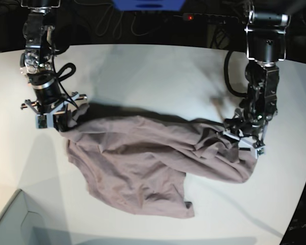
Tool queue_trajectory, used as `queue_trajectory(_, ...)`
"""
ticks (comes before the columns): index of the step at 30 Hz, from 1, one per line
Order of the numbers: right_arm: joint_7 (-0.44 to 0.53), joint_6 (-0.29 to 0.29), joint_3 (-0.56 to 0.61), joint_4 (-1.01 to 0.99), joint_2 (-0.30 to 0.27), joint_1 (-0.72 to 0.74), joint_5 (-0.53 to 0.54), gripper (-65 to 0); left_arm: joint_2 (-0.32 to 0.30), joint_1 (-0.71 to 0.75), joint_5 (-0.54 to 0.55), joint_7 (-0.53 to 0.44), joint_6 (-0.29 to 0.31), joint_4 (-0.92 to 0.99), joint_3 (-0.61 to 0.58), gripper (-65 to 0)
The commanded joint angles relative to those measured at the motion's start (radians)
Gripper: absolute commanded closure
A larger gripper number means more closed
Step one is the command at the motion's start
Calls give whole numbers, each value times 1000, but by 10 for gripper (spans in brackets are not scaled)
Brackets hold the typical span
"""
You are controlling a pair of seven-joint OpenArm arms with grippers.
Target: Layout the t-shirt on the table in an organized manner, then fold the t-shirt properly
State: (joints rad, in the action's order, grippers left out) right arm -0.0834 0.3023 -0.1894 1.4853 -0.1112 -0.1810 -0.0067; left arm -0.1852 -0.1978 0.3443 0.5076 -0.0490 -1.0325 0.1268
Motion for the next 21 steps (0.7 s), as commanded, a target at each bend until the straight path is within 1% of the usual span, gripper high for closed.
queue_trajectory(1, 30, 10, -5, 18, -9, 15, 7, 0, -7, -32, 3, -20, 5, -10, 0, -221)
queue_trajectory(4, 30, 10, -5, 18, -9, 16, 7, 0, -7, -33, 3, -20, 5, -18, 0, -106)
queue_trajectory(6, 30, 10, -5, 18, -9, 16, 6, 0, -6, -33, 3, -20, 5, -25, 0, -13)
queue_trajectory(7, 30, 10, -5, 18, -9, 16, 6, 0, -1, -33, 3, -19, 5, -32, 0, 0)
queue_trajectory(9, 29, 10, -5, 18, -9, 16, 6, 0, 2, -29, 3, -17, 5, -56, 0, -8)
queue_trajectory(11, 9, 10, -5, 18, -9, 19, 6, 0, 3, -24, 3, -11, 5, -95, 0, 0)
queue_trajectory(16, -26, 10, -5, 18, -9, 38, 6, 0, 3, 39, 3, -10, 4, -233, 1, -1)
queue_trajectory(20, -26, 10, -5, 19, -11, 39, 6, 0, 2, 80, 3, -10, 2, -300, 6, -1)
queue_trajectory(21, -26, 10, -5, 22, -22, 39, 6, 0, 0, 96, 3, -8, 1, -312, 6, -1)
